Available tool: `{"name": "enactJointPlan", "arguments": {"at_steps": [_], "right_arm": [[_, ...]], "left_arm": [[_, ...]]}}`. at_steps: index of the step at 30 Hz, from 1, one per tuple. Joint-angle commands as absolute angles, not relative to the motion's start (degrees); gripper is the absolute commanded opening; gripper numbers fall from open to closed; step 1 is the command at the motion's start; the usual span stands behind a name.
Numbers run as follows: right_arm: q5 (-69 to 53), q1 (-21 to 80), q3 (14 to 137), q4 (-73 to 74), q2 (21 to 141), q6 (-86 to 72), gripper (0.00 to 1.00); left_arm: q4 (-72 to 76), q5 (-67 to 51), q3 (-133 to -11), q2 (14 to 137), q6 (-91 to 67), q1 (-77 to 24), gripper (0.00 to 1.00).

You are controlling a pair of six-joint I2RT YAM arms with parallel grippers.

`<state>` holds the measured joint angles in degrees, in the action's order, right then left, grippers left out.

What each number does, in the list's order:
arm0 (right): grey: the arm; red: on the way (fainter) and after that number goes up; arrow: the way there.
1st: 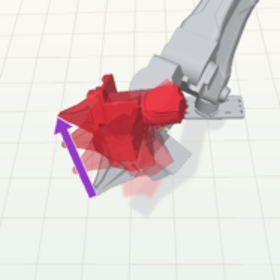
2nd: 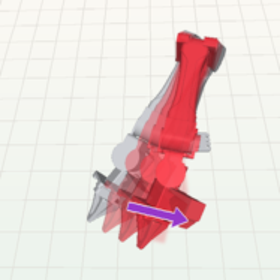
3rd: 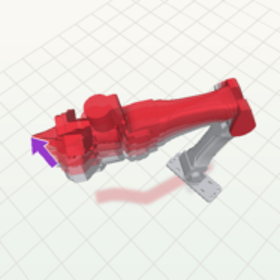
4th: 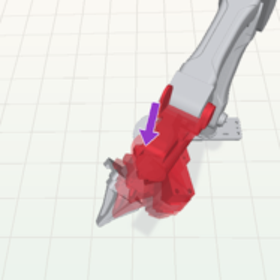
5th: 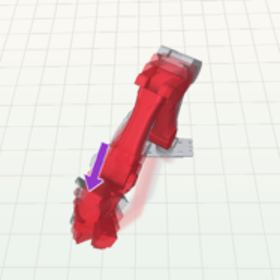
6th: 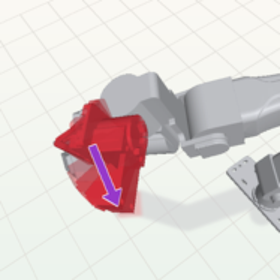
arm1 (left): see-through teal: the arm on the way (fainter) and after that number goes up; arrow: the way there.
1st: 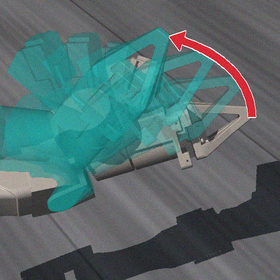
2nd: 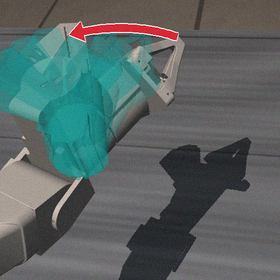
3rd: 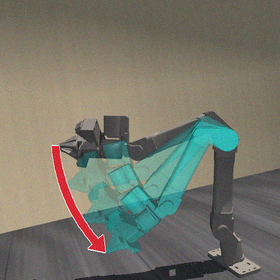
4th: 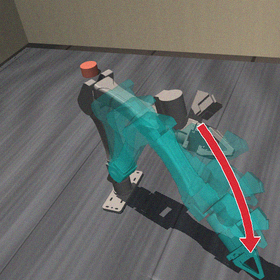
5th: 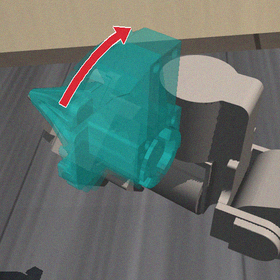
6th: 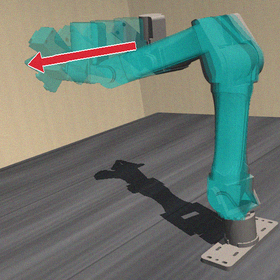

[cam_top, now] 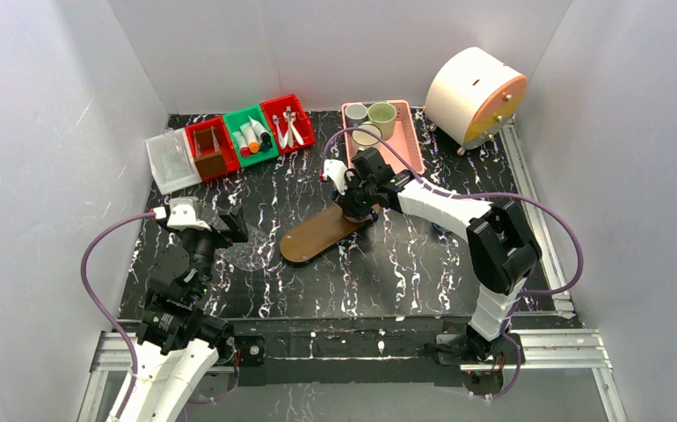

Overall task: Prepare toiletry sets of a toothbrush and toothpaste on the tray
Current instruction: Place the cup on the tray.

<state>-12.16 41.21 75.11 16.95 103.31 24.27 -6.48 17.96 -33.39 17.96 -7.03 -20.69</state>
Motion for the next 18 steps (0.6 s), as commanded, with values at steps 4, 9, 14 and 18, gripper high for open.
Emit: {"name": "enactJointPlan", "arguments": {"at_steps": [4, 9, 14, 18], "right_arm": [[-13.18, 40.91, 74.04, 14.50, 99.93, 24.75, 0.44], [-14.02, 40.89, 74.31, 13.95, 99.27, 23.73, 0.48], [-15.00, 40.92, 75.61, 14.99, 98.19, 21.10, 0.54], [-15.33, 40.93, 75.50, 14.12, 96.24, 18.59, 0.64]], "left_arm": [[-6.24, 18.02, -34.71, 18.54, -6.15, -20.48, 0.98], [-6.24, 18.00, -34.72, 18.64, -6.18, -20.51, 0.98], [-6.17, 17.94, -34.65, 18.72, -6.15, -20.50, 0.98], [-6.06, 18.11, -34.58, 18.89, -6.23, -20.48, 0.98]]}}
